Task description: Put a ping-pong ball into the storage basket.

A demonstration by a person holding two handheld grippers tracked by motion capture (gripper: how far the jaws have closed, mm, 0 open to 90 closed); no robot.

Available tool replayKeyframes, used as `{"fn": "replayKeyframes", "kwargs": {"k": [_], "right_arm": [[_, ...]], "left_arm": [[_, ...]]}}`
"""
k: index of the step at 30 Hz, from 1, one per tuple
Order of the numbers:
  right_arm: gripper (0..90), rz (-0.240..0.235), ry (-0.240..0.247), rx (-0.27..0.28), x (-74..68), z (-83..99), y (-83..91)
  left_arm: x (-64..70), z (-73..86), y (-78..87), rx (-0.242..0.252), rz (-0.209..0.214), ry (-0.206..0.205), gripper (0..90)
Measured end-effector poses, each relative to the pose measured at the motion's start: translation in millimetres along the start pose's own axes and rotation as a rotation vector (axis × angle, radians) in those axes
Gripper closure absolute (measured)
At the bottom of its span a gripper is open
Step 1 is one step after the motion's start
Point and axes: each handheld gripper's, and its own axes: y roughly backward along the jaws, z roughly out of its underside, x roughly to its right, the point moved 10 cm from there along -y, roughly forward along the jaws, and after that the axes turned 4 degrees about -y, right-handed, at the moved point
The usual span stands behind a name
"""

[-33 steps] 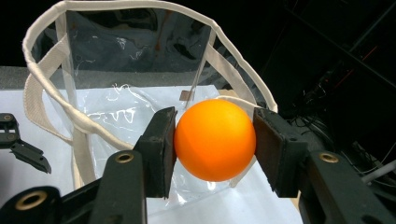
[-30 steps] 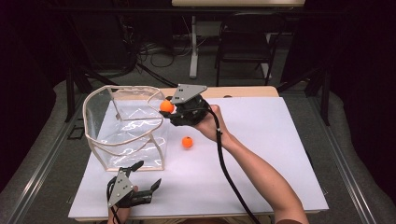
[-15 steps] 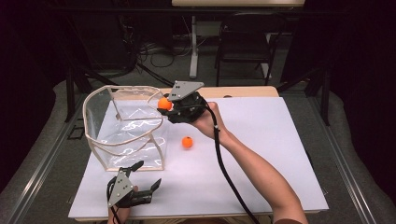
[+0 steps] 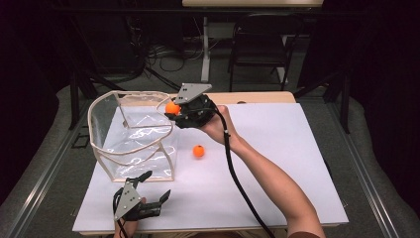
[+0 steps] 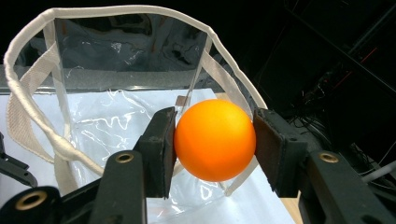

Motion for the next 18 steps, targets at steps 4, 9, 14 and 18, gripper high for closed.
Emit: {"fn": "replayKeyframes", "kwargs": {"k": [4, 9, 14, 18], "right_arm": [[50.7, -0.003, 0.004, -0.007, -0.6, -0.9, -2.0], [50.7, -0.006, 0.008, -0.013, -0.6, -4.1, -5.0], [50.7, -0.009, 0.015, -0.019, -0.2, -7.1, -9.5], [50.7, -0.010, 0.015, -0.027, 0.0, -9.4, -12.8]], "left_arm": [[-0.2, 0.3, -0.3, -0.001, -0.001, 0.003, 15.8], [-0.2, 0.4, -0.4, 0.000, -0.001, 0.005, 15.8], [-0.2, 0.5, -0.6, -0.001, 0.002, 0.004, 15.8], [-0.2, 0.5, -0.6, 0.000, 0.003, 0.006, 15.8]]}}
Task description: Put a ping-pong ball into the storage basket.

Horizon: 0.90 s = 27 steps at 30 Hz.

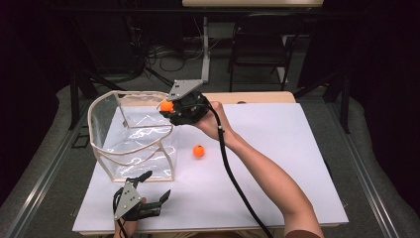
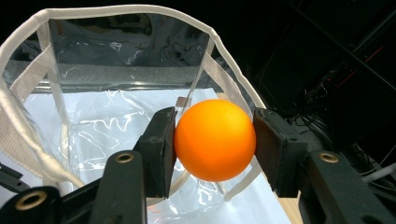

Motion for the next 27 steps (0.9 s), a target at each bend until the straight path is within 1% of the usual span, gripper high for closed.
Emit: {"fn": "replayKeyframes", "kwargs": {"k": [12, 25, 27], "right_arm": [[50.7, -0.008, -0.004, -0.022, 1.0, -1.5, -7.8], [50.7, -0.014, 0.014, -0.030, -2.3, -6.7, -12.2], [50.7, -0.015, 0.019, -0.034, -3.4, -7.1, -15.1]], "left_arm": [[0.3, 0.2, -0.1, -0.001, 0.003, 0.003, 15.8], [0.7, 0.0, -0.5, -0.001, 0.006, 0.000, 15.8], [0.7, 0.2, -0.5, -0.002, 0.007, 0.004, 15.8]]}}
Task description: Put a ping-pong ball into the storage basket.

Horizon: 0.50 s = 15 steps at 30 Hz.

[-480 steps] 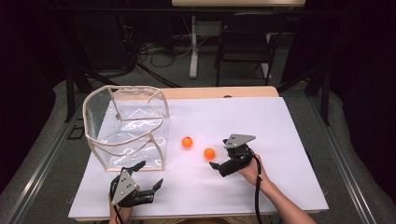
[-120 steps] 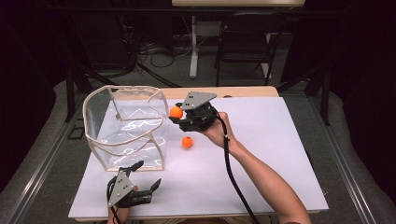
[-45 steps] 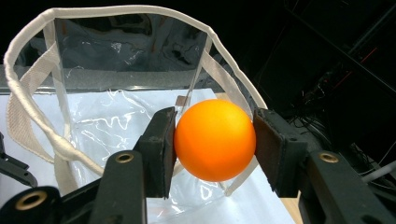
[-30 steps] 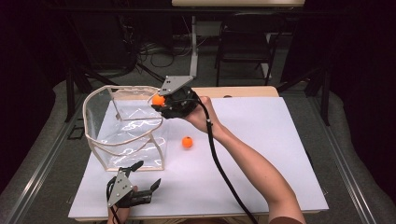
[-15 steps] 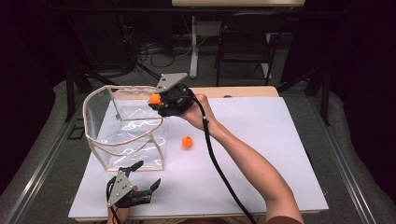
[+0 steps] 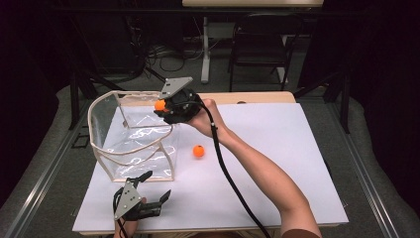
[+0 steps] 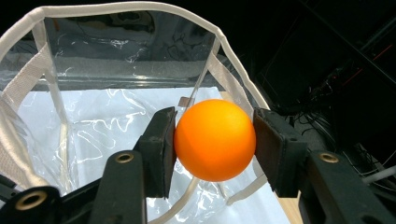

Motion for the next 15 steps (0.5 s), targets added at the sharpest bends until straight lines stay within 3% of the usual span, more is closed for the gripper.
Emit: {"fn": "replayKeyframes", "kwargs": {"k": [15], "right_arm": [[50.7, -0.015, 0.016, -0.027, -7.3, -2.0, -10.7]], "left_arm": [[-0.5, -0.4, 0.4, 0.003, -0.002, -0.002, 15.8]]}}
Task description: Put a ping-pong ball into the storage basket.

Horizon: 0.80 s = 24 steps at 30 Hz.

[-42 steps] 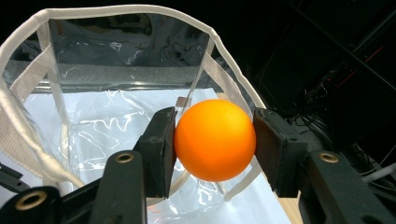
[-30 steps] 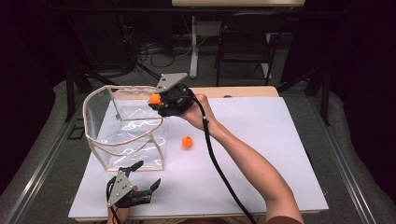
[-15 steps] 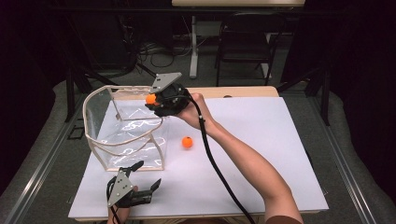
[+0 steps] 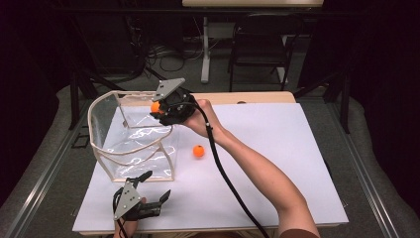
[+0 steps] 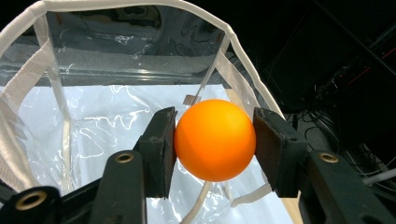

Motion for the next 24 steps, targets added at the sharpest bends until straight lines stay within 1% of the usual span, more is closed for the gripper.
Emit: {"fn": "replayKeyframes", "kwargs": {"k": [11, 24], "right_arm": [[50.7, -0.008, 0.007, -0.011, -5.0, -2.5, -6.0], [50.6, -0.032, 0.007, -0.034, -11.7, 0.0, -13.9]], "left_arm": [[0.1, -0.1, 0.5, -0.001, 0.002, -0.004, 15.8], [0.2, -0.1, 0.4, 0.000, 0.002, -0.002, 15.8]]}}
